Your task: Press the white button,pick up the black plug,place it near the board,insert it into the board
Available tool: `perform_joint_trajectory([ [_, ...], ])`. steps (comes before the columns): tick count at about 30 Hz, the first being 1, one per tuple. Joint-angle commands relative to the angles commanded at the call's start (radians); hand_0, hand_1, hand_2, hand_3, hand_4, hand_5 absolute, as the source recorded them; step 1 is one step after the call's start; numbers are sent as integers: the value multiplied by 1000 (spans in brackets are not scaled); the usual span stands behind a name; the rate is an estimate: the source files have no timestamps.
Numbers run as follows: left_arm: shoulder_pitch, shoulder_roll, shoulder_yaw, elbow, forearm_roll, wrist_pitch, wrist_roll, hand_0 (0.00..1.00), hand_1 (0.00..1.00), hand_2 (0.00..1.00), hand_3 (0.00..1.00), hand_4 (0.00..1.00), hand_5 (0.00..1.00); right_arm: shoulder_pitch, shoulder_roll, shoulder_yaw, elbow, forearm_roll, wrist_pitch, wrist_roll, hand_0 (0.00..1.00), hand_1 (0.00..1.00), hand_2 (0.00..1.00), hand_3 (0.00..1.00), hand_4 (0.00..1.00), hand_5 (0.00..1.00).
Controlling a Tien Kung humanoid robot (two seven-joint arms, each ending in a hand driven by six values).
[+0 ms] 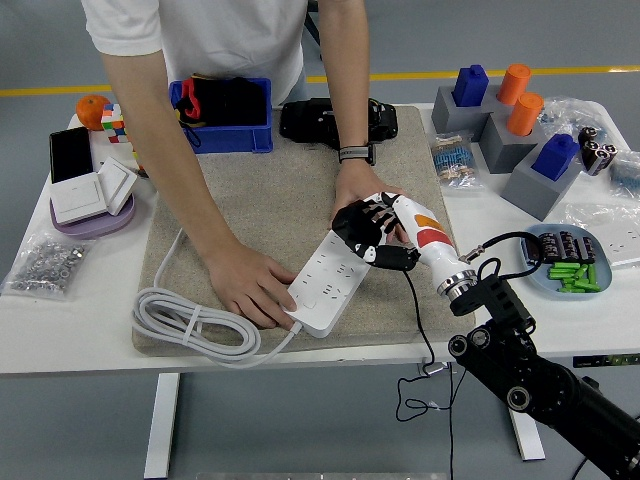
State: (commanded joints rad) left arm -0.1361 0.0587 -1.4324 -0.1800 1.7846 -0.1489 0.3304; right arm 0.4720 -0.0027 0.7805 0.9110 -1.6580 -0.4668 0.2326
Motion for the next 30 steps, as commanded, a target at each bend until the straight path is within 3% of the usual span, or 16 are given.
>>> perform_joint_trajectory([
  [10,4,2,0,0,5,0,0,690,637,613,638,561,182,-15,-20,24,-6,-35,7,-19,407,274,361,474,788,2],
  [30,1,-1,1,0,1,1,-1,690,637,613,637,561,180,-17,-18,-14,-34,-37,12,-24,410,277,363,479,787,2],
])
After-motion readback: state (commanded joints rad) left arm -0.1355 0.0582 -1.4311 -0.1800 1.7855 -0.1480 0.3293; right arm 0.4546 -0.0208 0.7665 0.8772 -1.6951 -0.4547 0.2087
